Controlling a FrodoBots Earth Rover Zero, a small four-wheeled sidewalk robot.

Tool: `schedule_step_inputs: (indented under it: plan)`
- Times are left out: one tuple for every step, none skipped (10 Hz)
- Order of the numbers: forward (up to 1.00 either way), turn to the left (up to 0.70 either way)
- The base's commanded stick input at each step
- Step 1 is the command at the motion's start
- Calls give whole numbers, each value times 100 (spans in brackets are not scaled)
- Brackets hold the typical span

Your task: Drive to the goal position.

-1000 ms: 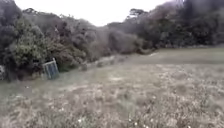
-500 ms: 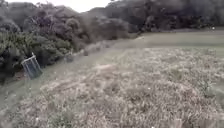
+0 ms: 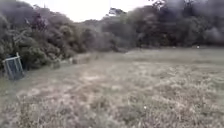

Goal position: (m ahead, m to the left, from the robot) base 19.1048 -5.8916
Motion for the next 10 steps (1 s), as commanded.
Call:
schedule_step_inputs:
  plan:
    - [50, 0]
    - [50, 0]
    - [50, 0]
    - [50, 0]
    - [50, 0]
    - [50, 0]
    - [50, 0]
    - [50, 0]
    - [50, 0]
    - [50, 0]
